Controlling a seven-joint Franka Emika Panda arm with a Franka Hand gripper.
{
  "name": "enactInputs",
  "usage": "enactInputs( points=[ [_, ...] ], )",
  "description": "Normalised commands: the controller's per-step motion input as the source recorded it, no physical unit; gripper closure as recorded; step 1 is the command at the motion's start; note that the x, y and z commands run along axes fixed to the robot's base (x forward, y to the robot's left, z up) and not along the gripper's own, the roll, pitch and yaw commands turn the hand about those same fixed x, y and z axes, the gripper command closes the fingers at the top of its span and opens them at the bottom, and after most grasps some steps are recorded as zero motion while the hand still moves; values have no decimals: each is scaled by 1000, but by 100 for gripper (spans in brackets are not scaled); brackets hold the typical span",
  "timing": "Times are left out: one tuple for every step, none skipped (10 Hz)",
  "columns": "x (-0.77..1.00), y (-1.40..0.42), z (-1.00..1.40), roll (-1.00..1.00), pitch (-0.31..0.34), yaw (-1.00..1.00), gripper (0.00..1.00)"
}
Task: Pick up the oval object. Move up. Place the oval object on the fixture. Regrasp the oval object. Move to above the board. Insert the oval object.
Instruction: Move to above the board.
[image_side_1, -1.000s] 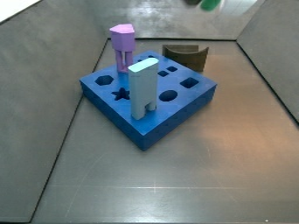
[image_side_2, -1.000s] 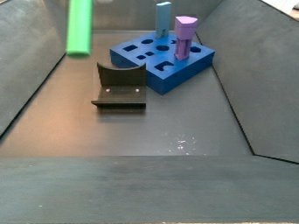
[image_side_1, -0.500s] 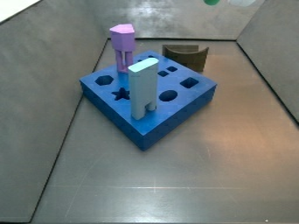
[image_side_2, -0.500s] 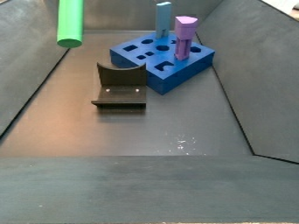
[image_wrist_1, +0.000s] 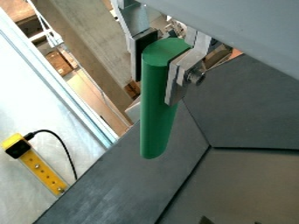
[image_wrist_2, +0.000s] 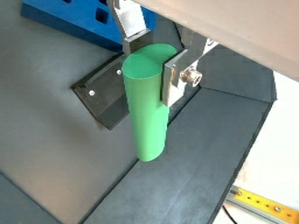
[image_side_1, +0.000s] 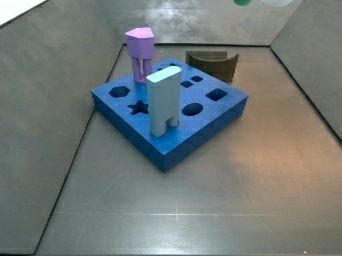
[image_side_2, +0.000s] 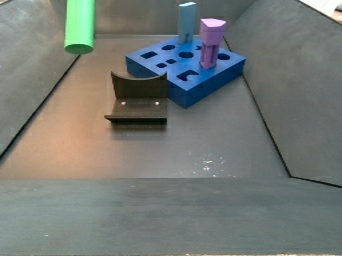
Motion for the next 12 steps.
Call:
enactInputs(
  points=[
    [114, -48, 4, 29, 154, 208, 100],
    [114, -48, 4, 30, 154, 207, 100],
    [114, -48, 4, 30, 155, 207, 100],
    [114, -48, 4, 30, 155, 207, 100],
    [114, -48, 4, 30, 155, 206, 100],
    [114, -48, 4, 30, 155, 206, 100],
    [114, -48, 4, 30, 155, 206, 100],
    [114, -48, 3, 30, 155, 206, 100],
    [114, -48, 3, 30, 155, 206, 100],
    [114, -48, 3, 30, 155, 206, 100],
    [113, -48, 3, 30, 155, 206, 100],
    [113, -48, 3, 30, 155, 206, 100]
  ],
)
